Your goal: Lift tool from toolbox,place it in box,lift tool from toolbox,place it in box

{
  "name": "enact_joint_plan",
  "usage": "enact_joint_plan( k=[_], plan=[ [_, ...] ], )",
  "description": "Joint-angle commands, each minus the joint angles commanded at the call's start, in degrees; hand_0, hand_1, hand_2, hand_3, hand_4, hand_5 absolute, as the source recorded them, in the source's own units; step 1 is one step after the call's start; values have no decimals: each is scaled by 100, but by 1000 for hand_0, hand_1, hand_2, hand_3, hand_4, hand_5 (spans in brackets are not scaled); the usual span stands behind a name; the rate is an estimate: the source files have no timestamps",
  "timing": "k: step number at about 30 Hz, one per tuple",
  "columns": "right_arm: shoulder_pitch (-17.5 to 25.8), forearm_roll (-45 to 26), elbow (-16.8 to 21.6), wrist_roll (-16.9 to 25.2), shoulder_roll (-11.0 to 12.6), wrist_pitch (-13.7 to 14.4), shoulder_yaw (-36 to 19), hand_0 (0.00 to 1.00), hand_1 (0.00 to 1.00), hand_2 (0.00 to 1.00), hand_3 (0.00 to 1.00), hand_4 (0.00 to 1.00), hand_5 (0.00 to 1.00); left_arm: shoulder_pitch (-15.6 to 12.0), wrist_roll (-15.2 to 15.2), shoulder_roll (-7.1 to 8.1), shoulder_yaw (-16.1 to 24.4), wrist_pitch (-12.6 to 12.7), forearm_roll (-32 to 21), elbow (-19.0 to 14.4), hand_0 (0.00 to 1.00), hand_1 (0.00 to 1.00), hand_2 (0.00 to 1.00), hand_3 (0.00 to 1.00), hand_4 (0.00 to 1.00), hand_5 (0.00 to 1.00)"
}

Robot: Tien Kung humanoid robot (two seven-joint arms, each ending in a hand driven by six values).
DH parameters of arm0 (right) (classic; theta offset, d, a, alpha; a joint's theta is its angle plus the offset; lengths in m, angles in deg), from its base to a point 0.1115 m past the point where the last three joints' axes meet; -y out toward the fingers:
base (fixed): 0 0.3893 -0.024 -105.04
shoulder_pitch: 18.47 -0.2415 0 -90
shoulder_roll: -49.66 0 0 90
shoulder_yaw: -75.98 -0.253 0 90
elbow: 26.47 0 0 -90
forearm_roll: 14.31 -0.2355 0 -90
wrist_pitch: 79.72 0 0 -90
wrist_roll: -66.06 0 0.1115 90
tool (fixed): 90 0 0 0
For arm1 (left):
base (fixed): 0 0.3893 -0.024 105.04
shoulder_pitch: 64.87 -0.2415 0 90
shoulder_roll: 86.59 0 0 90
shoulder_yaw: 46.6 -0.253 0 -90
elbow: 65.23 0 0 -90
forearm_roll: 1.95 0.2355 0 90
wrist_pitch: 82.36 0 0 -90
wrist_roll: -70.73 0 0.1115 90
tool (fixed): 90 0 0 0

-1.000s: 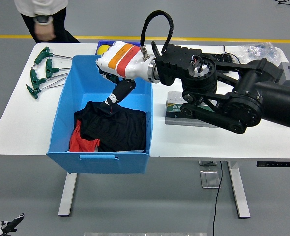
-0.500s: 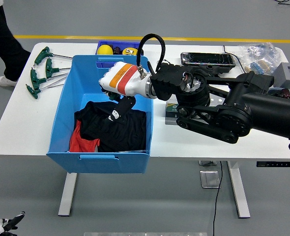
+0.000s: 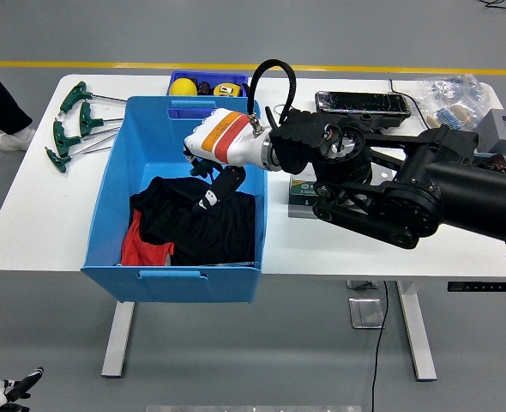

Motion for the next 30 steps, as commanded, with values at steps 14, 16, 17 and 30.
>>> enact_joint_plan(
  k=[14, 16, 17, 30],
  plan=[
    [-51, -73, -98, -26, -32, 21, -67, 554, 659, 773, 791, 998, 738, -32, 48, -6, 62, -30, 88, 0, 519, 471, 649, 685, 747, 682],
    [-59, -62, -97, -34, 13, 5, -71, 617, 701, 811, 834, 998, 740, -17, 28, -9, 1, -33, 17, 0, 523, 472, 653, 685, 748, 682],
    [-55, -55, -92, -35, 31, -6, -81, 617, 701, 811, 834, 998, 740, -13, 10, -15, -39, -26, -53, 0, 523, 472, 653, 685, 748, 682],
    [273, -300, -249, 69, 224, 34, -401, 699, 737, 832, 852, 998, 750, -42, 5, -47, 65, -41, 31, 0, 536, 482, 657, 684, 748, 683]
  ],
)
